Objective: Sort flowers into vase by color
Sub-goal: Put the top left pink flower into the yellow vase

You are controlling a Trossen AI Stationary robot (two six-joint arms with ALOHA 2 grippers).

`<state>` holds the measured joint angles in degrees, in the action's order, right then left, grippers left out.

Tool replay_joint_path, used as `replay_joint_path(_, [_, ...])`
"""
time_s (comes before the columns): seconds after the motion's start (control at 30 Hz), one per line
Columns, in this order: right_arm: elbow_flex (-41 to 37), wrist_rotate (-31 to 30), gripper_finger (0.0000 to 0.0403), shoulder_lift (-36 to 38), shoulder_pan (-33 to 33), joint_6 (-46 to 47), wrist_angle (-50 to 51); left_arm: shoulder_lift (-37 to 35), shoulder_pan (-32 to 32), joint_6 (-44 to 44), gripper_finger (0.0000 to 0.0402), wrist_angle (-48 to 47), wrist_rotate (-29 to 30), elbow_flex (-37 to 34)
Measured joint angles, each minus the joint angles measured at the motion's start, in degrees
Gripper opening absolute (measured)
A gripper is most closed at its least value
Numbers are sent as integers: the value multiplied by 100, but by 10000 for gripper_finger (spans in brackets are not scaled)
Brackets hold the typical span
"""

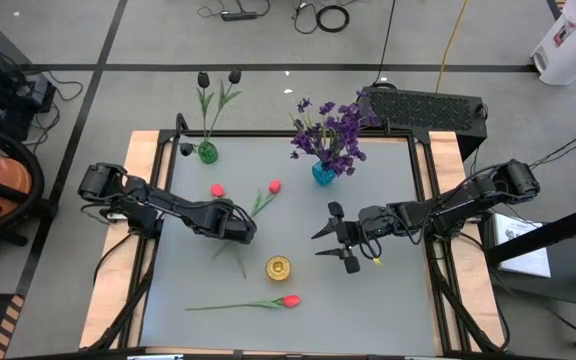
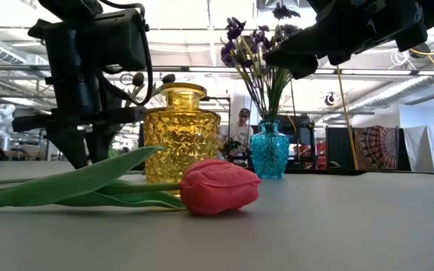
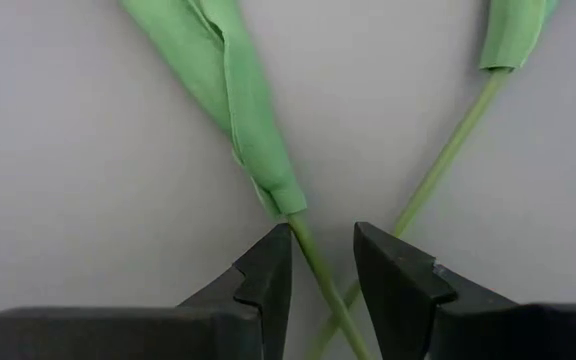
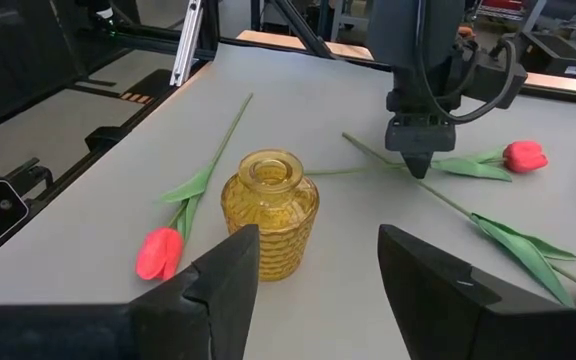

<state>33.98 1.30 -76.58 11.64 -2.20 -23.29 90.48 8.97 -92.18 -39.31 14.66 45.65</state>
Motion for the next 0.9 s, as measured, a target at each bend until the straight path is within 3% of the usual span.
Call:
replay_joint_path(0.13, [0, 0, 196, 0, 0, 0, 1, 0, 4, 116, 95, -2, 4, 0])
replay_joint_path(0.4, [0, 1, 196, 0, 0, 0, 1, 0, 4, 474, 12, -4, 42, 0])
replay_joint_path(0.7, [0, 0, 196, 0, 0, 0, 1, -11, 129, 1043, 5, -27, 94, 98])
replay_joint_path(0.9, [0, 0, 196, 0, -2, 0, 2, -13, 326, 1705, 4, -91, 615, 539])
